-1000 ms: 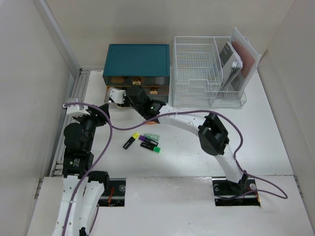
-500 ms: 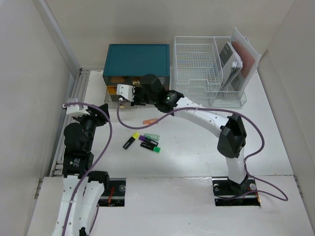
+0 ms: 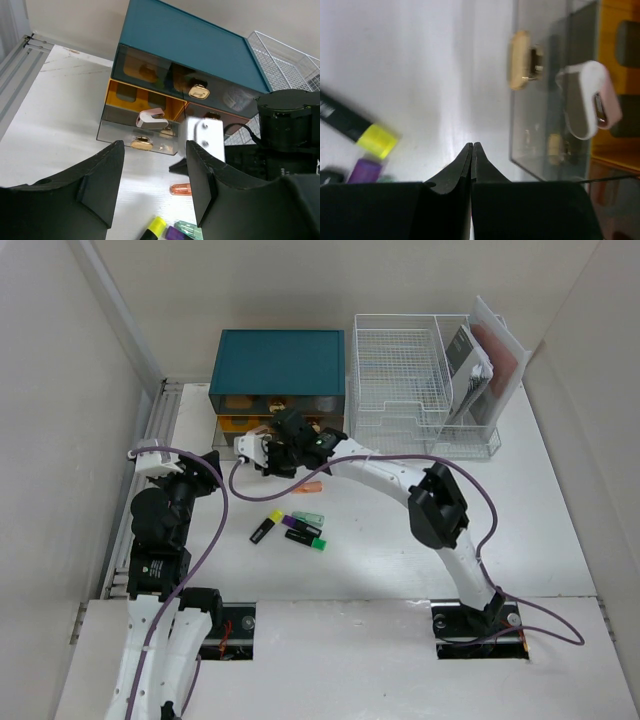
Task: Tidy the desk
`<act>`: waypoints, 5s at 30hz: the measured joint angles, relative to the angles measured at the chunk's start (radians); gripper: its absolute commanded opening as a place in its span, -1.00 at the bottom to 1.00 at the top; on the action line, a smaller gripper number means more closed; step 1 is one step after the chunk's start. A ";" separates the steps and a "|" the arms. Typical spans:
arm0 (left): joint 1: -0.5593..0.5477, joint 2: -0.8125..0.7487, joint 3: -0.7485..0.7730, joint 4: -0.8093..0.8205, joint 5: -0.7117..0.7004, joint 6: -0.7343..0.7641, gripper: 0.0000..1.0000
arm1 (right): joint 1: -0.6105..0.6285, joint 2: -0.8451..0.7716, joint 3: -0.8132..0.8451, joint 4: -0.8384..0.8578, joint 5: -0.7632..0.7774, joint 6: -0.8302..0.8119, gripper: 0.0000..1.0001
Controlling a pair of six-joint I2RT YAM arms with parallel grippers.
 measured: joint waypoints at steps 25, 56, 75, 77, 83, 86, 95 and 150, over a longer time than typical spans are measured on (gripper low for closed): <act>0.000 0.010 0.000 -0.015 -0.014 0.000 -0.01 | 0.002 0.114 -0.026 0.495 0.544 0.293 -1.00; 0.001 0.179 -0.006 0.031 0.090 -0.047 0.43 | -0.064 -0.323 -0.470 0.429 0.314 0.154 0.62; -0.158 0.948 -0.083 0.711 0.322 -0.433 -0.03 | -0.393 -0.900 -0.659 0.398 -0.023 0.414 -0.76; -0.171 0.990 -0.051 0.769 0.314 -0.455 0.02 | -0.418 -0.900 -0.669 0.396 -0.064 0.432 -0.76; -0.191 1.082 -0.027 0.914 0.262 -0.509 0.12 | -0.491 -0.900 -0.690 0.381 -0.177 0.473 -0.73; -0.191 1.142 -0.027 0.985 0.259 -0.547 0.14 | -0.512 -0.900 -0.700 0.377 -0.211 0.481 -0.73; -0.198 1.332 -0.027 1.244 0.297 -0.681 0.26 | -0.520 -0.900 -0.703 0.377 -0.266 0.491 -0.73; -0.311 1.317 -0.045 1.316 0.152 -0.723 -0.57 | -0.520 -0.866 -0.721 0.377 -0.337 0.493 -0.73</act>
